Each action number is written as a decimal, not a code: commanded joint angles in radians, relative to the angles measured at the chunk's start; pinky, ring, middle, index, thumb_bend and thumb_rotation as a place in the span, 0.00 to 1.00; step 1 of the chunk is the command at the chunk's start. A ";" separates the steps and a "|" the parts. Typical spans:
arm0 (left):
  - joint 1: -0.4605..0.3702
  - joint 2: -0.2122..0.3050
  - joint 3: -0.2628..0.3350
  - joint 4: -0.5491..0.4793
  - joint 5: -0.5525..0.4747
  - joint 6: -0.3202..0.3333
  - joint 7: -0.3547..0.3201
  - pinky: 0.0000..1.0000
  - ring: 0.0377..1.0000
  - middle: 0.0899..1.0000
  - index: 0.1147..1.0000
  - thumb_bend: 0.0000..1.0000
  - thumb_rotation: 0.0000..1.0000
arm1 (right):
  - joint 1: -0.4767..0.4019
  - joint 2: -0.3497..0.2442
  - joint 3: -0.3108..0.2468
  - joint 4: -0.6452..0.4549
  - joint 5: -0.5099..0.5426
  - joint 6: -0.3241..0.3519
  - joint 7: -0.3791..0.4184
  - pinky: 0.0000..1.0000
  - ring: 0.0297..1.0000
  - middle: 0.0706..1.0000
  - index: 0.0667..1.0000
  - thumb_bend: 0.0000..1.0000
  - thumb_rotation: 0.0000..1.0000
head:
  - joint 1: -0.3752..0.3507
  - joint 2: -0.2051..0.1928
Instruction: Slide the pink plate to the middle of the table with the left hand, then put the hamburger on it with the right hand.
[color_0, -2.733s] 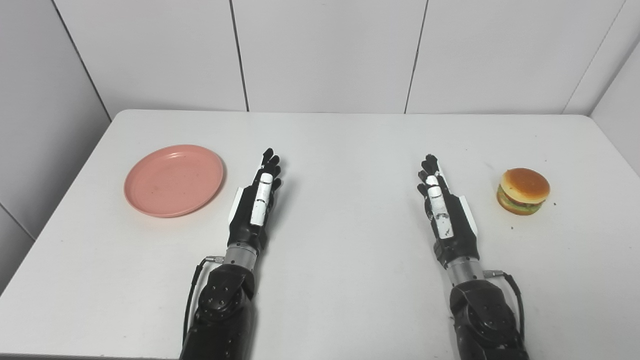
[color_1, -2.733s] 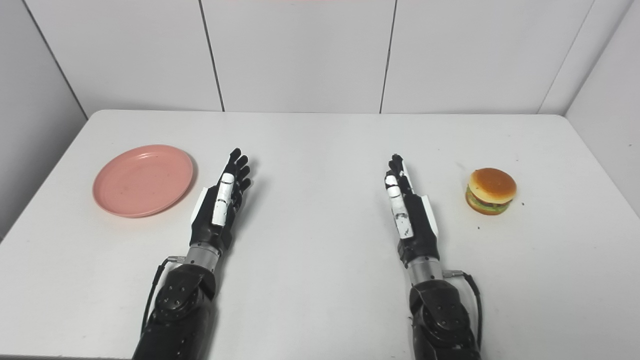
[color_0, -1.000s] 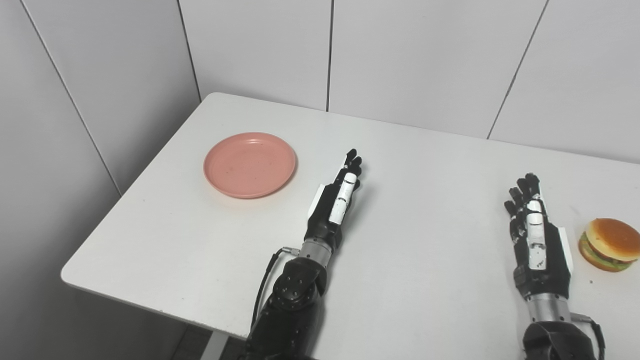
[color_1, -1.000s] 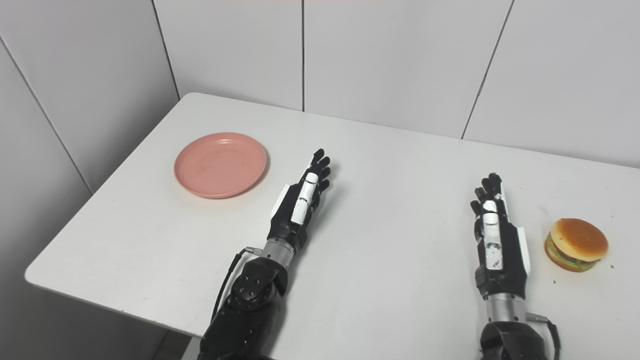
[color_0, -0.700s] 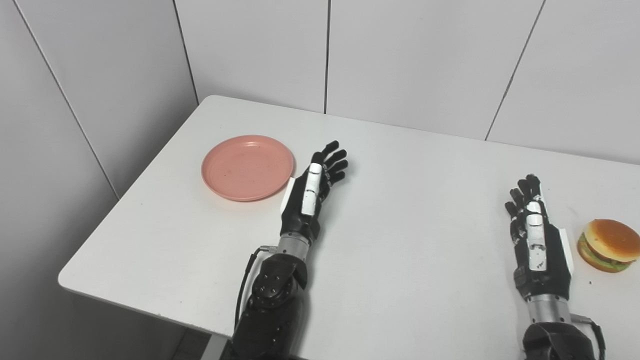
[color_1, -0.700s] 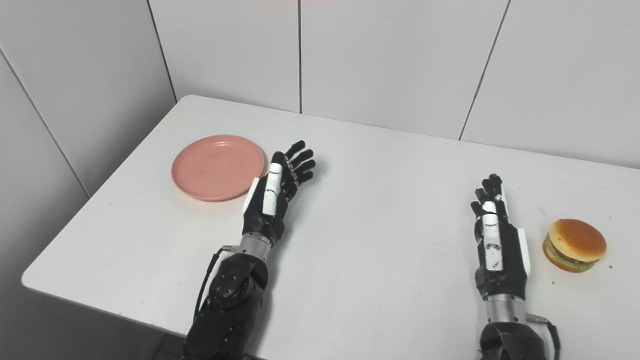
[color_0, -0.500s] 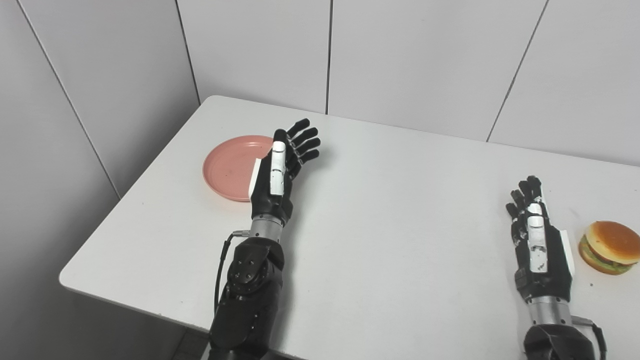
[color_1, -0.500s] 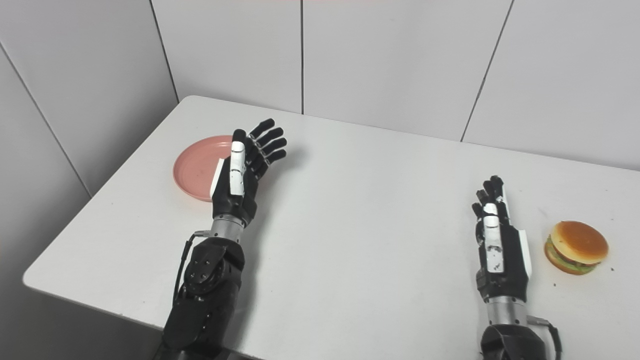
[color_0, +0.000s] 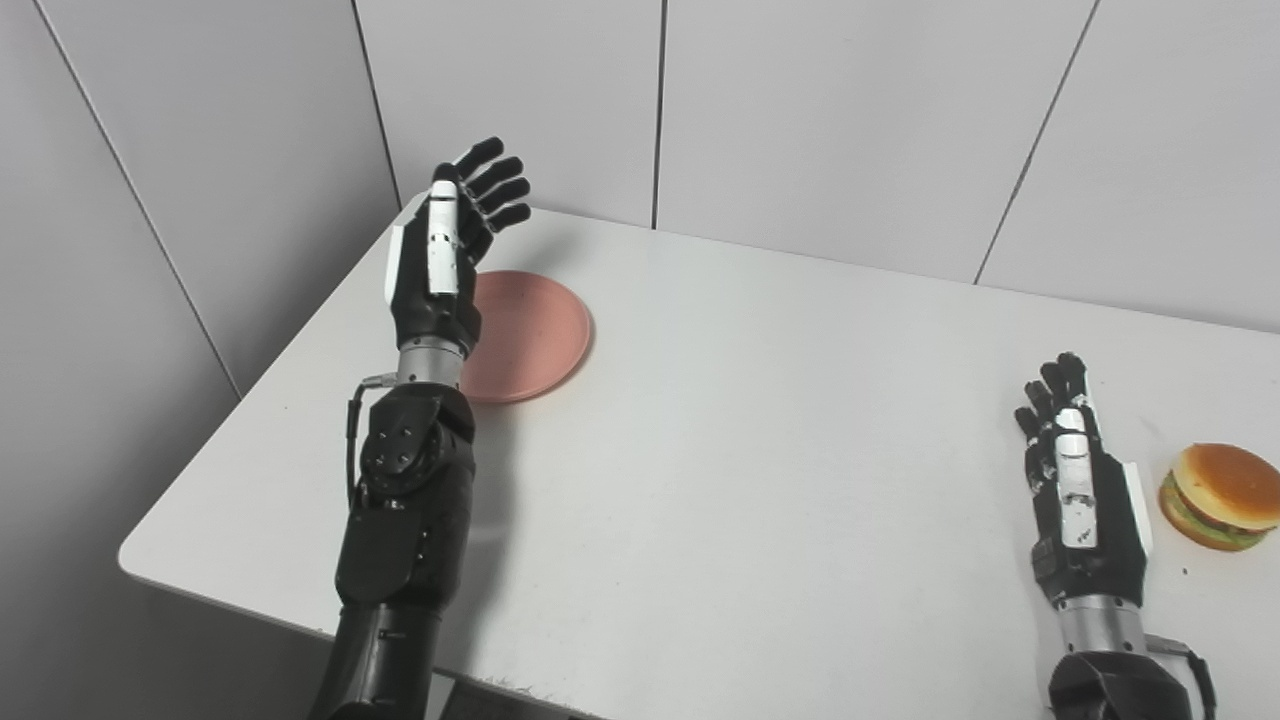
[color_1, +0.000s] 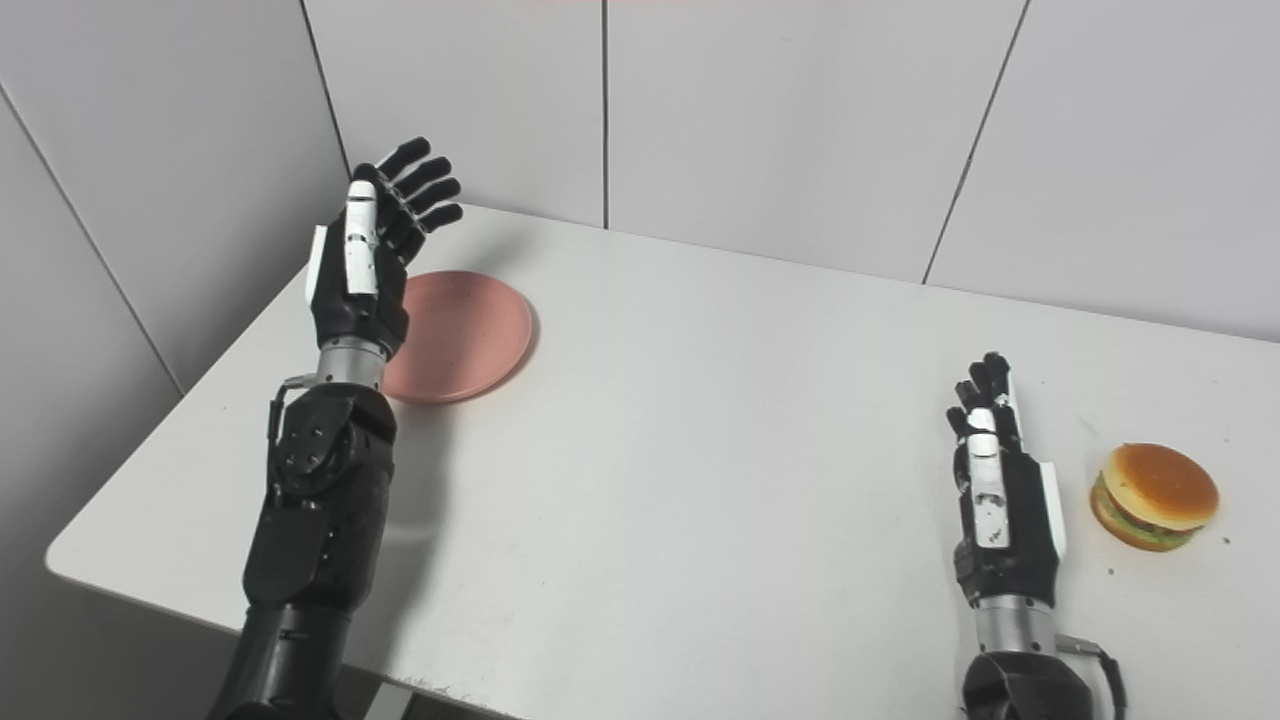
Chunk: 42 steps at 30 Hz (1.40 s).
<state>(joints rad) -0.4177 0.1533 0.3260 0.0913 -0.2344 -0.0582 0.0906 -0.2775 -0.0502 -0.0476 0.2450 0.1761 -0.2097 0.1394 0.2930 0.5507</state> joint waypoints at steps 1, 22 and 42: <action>-0.073 0.043 0.016 0.026 0.000 -0.018 0.013 0.69 0.71 0.70 0.67 0.31 0.86 | 0.040 0.024 0.005 0.023 -0.002 -0.021 -0.006 1.00 1.00 1.00 1.00 0.57 0.88 | 0.000 0.000; -0.173 0.301 0.082 0.523 -0.061 -0.124 -0.080 0.72 0.73 0.71 0.68 0.24 0.81 | 0.048 0.026 0.001 0.003 -0.015 -0.008 -0.013 1.00 1.00 1.00 1.00 0.58 0.87 | 0.006 0.007; -0.157 0.257 0.056 0.660 -0.058 -0.133 -0.086 0.73 0.74 0.70 0.67 0.25 0.67 | 0.059 0.025 0.005 -0.039 -0.024 0.024 -0.021 1.00 1.00 1.00 1.00 0.57 0.88 | 0.007 0.027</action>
<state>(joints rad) -0.5417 0.3942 0.3876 0.7903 -0.3016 -0.1789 -0.0013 -0.2506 -0.0354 -0.0440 0.1939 0.1531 -0.1990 0.1304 0.2991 0.5768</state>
